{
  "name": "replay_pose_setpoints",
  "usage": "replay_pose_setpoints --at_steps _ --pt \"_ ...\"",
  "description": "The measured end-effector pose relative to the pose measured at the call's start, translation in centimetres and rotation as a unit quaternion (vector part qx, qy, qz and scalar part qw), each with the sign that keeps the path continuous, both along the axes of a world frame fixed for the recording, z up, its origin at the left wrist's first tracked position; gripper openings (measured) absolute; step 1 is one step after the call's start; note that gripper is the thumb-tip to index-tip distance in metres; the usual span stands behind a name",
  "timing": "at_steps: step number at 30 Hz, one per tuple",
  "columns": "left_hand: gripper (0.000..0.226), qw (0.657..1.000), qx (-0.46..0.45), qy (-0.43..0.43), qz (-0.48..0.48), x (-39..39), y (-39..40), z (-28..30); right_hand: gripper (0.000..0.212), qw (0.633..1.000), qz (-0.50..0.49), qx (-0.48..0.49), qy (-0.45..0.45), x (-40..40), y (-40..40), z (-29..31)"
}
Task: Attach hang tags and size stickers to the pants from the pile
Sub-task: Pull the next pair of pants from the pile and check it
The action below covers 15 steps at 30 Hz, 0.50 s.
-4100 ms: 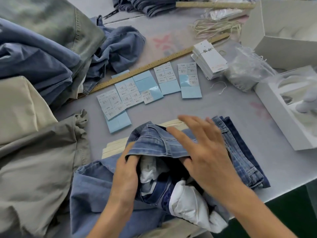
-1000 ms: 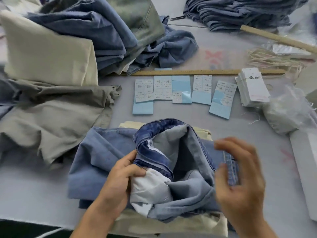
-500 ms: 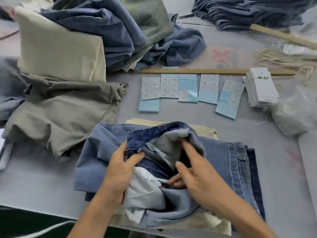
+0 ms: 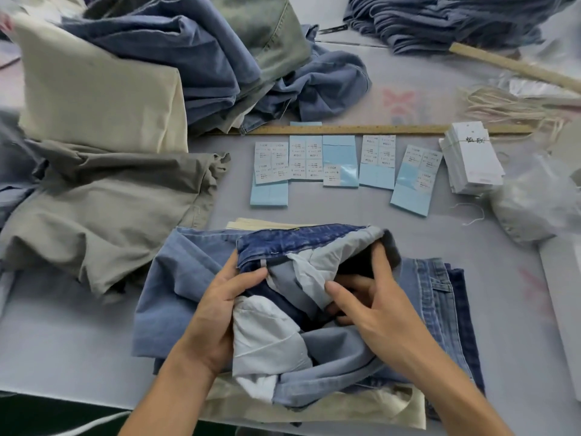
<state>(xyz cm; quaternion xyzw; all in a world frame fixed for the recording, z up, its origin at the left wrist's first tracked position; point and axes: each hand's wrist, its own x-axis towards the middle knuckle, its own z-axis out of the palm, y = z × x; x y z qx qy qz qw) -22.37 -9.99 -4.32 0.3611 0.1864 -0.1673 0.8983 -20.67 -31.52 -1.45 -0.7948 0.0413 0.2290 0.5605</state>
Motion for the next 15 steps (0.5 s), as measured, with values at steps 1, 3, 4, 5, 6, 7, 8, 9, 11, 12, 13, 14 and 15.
replay_pose_setpoints --at_steps 1,3,4,5,6,7,8,9,11,12,13,14,15 --pt "0.054 1.000 0.004 -0.002 -0.002 0.1 0.1 -0.1 0.104 0.999 0.009 -0.030 -0.011 0.1 -0.3 0.1" --pt "0.051 1.000 0.029 -0.002 -0.004 0.6 0.0 0.0 0.096 0.995 0.038 -0.088 -0.027 0.4 -0.8 0.3" --pt "0.049 0.999 0.054 0.001 0.001 0.9 0.0 0.0 0.090 0.990 0.057 -0.125 -0.029 0.4 -0.9 0.3" --pt "0.048 0.996 0.084 0.004 0.013 1.2 -0.1 0.1 0.087 0.982 0.079 -0.167 -0.033 0.5 -0.9 0.4" --pt "0.048 0.993 0.112 0.006 0.029 1.3 -0.2 0.1 0.084 0.971 0.100 -0.214 -0.046 0.5 -0.8 0.6" --pt "0.048 0.990 0.131 0.006 0.044 1.5 -0.3 0.2 0.079 0.956 0.115 -0.260 -0.074 0.4 -1.0 0.8" --pt "0.047 0.988 0.141 0.006 0.056 1.6 -0.5 0.3 0.071 0.942 0.117 -0.291 -0.121 0.2 -1.3 1.1" --pt "0.046 0.988 0.145 0.007 0.062 1.7 -0.7 0.3 0.062 0.937 0.116 -0.289 -0.160 0.0 -1.6 1.4" --pt "0.047 0.989 0.130 0.016 0.067 2.1 -1.3 0.5 0.052 0.943 0.171 -0.230 -0.166 -0.6 -1.9 2.3" --pt "0.049 0.991 0.110 0.019 0.067 2.4 -1.6 0.6 0.053 0.941 0.221 -0.214 -0.141 -0.9 -1.7 2.5" --pt "0.051 0.993 0.090 0.020 0.068 2.8 -1.9 0.6 0.055 0.931 0.267 -0.220 -0.114 -1.4 -1.3 2.3" --pt "0.053 0.994 0.083 0.020 0.065 3.2 -2.4 0.7 0.055 0.919 0.293 -0.239 -0.111 -1.7 -0.9 1.8" --pt "0.056 0.993 0.106 0.014 0.056 3.5 -2.8 0.6 0.048 0.913 0.295 -0.252 -0.127 -1.7 -0.5 1.2"
